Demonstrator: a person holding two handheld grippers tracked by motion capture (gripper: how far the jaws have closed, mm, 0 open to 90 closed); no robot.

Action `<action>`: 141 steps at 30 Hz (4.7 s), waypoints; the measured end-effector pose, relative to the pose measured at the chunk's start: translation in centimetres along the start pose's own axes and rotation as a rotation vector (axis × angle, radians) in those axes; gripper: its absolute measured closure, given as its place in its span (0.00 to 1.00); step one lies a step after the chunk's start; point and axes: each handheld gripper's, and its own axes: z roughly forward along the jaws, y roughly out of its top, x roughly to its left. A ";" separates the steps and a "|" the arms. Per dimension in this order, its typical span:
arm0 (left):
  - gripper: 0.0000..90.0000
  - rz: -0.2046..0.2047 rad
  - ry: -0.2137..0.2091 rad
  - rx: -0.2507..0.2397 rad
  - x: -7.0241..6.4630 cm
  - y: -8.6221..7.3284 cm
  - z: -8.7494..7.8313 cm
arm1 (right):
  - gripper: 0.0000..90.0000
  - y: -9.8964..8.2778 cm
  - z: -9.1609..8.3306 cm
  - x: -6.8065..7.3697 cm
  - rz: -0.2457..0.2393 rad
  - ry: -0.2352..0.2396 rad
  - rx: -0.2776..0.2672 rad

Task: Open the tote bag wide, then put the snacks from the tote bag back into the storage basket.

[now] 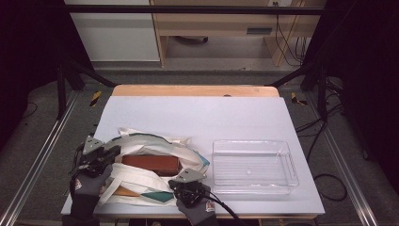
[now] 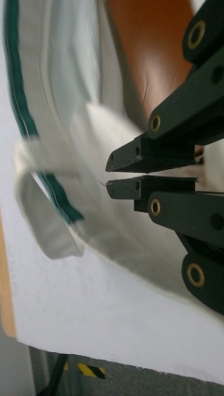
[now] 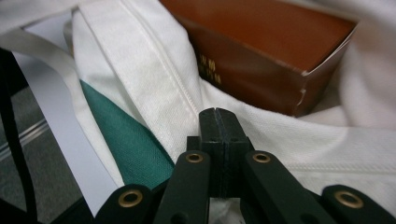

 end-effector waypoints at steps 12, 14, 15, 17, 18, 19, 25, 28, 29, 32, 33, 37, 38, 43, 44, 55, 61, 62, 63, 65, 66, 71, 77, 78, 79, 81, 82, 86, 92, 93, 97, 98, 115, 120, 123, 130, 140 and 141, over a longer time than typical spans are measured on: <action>0.97 0.065 -0.047 0.085 -1.3 -2.0 -0.7 | 0.97 1.0 -1.2 -0.3 -0.011 -0.044 -0.068; 0.98 0.065 -0.057 0.084 -1.3 -2.4 -1.4 | 0.97 1.1 -1.3 -0.3 -0.007 -0.045 -0.071; 0.99 0.064 -0.068 0.085 -1.3 -2.8 -1.8 | 0.98 1.1 -1.3 -0.4 -0.010 -0.049 -0.073; 1.00 0.065 -0.079 0.092 -1.3 -3.4 -2.4 | 1.00 1.1 -1.3 -0.5 -0.004 -0.051 -0.067; 1.00 0.069 -0.082 0.099 -1.3 -3.6 -2.6 | 1.00 1.1 -1.1 -0.5 -0.008 -0.054 -0.063; 1.00 0.074 -0.084 0.107 -1.3 -3.9 -2.7 | 1.00 1.1 -1.0 -0.5 -0.007 -0.059 -0.054; 1.00 0.088 -0.094 0.193 -1.3 -5.2 -2.0 | 1.00 0.4 -0.1 -0.8 0.004 -0.077 -0.023; 1.00 0.131 -0.073 0.248 -1.7 -5.4 -1.4 | 1.00 0.2 0.1 -0.8 0.000 -0.088 -0.002; 1.00 0.137 -0.066 0.254 -1.8 -5.4 -1.2 | 1.00 0.1 0.2 -0.8 0.000 -0.091 0.003; 1.00 0.141 -0.057 0.278 -1.9 -5.6 -0.9 | 1.00 -0.3 0.6 -0.7 0.007 -0.103 0.014; 1.00 0.141 -0.059 0.283 -1.9 -5.6 -0.8 | 1.00 -0.4 0.7 -0.7 0.010 -0.104 0.012; 1.00 0.132 -0.068 0.267 -1.7 -5.5 -1.0 | 1.00 -0.6 0.8 -0.7 0.016 -0.108 0.007; 1.00 0.124 -0.074 0.250 -1.6 -5.4 -1.2 | 1.00 -0.6 0.8 -0.7 0.015 -0.107 0.006; 1.00 0.075 -0.094 0.115 -1.1 -3.3 -2.6 | 1.00 -0.8 0.7 -0.8 0.016 -0.099 -0.001; 1.00 0.075 -0.099 0.101 -1.1 -2.6 -2.5 | 1.00 -0.7 0.7 -0.7 0.016 -0.099 -0.002; 1.00 0.101 -0.027 0.118 -0.7 1.0 3.3 | 1.00 -0.8 0.7 -0.8 0.012 -0.095 0.002; 1.00 0.085 0.005 0.149 0.5 0.5 5.2 | 1.00 -1.0 0.7 -0.9 0.018 -0.089 -0.004; 1.00 0.083 0.005 0.155 0.6 0.3 5.5 | 1.00 -1.1 0.7 -0.9 0.020 -0.088 -0.003; 1.00 0.081 0.006 0.161 0.7 0.2 5.6 | 1.00 -1.1 0.7 -0.9 0.017 -0.088 -0.004; 1.00 0.063 0.003 0.165 0.9 0.1 5.8 | 1.00 -1.1 0.7 -0.9 0.012 -0.091 -0.003; 1.00 0.056 -0.002 0.170 1.0 0.0 6.0 | 1.00 -1.2 0.7 -0.9 0.011 -0.093 -0.004; 1.00 0.030 -0.027 0.174 1.6 -0.5 6.6 | 1.00 -1.3 0.7 -0.9 0.013 -0.089 -0.010; 0.95 0.044 -0.035 0.103 1.3 -0.7 5.6 | 1.00 -1.4 0.7 -0.8 0.010 -0.097 -0.030; 0.93 0.044 -0.048 0.084 1.3 -0.7 5.3 | 0.99 -1.4 0.6 -0.8 0.014 -0.093 -0.030; 0.89 0.047 -0.056 0.073 1.2 -0.6 5.0 | 0.96 -1.3 0.5 -0.8 0.015 -0.092 -0.033; 0.84 0.060 -0.067 0.045 1.1 -0.4 4.1 | 0.91 -1.0 0.3 -0.7 -0.003 -0.103 -0.035; 0.80 0.074 -0.074 0.035 1.0 -0.3 3.6 | 0.88 -0.9 0.1 -0.7 -0.001 -0.095 -0.043; 0.71 0.115 -0.096 -0.019 0.3 0.2 1.7 | 0.77 -0.3 -0.7 -0.7 -0.010 -0.089 -0.089; 0.58 0.203 -0.199 -0.007 -1.4 0.6 0.8 | 0.65 0.6 -1.8 -0.7 -0.016 -0.089 -0.123; 0.55 0.216 -0.208 0.004 -1.6 0.6 1.0 | 0.63 0.7 -1.9 -0.7 -0.015 -0.089 -0.124; 0.48 0.252 -0.233 0.054 -1.8 0.3 1.7 | 0.58 1.2 -2.4 -0.6 -0.022 -0.087 -0.132; 0.46 0.256 -0.242 0.065 -1.8 0.2 1.8 | 0.57 1.3 -2.5 -0.6 -0.023 -0.087 -0.133; 0.27 0.300 -0.331 0.115 -1.4 -0.3 2.9 | 0.53 1.5 -2.8 -0.8 -0.032 -0.079 -0.106; 0.23 0.331 -0.332 0.130 -1.3 -0.4 2.6 | 0.52 1.4 -2.7 -0.9 -0.037 -0.074 -0.100; 0.22 0.345 -0.324 0.133 -1.2 -0.5 2.6 | 0.52 1.3 -2.7 -0.8 -0.038 -0.073 -0.097; 0.21 0.346 -0.330 0.128 -0.7 -0.5 2.7 | 0.51 1.1 -2.6 -1.0 -0.037 -0.077 -0.091; 0.17 0.323 -0.319 0.132 0.4 -0.4 2.7 | 0.50 1.1 -2.3 -1.0 -0.045 -0.072 -0.087; 0.15 0.310 -0.324 0.143 0.7 -0.5 2.8 | 0.51 1.1 -2.2 -1.0 -0.047 -0.072 -0.090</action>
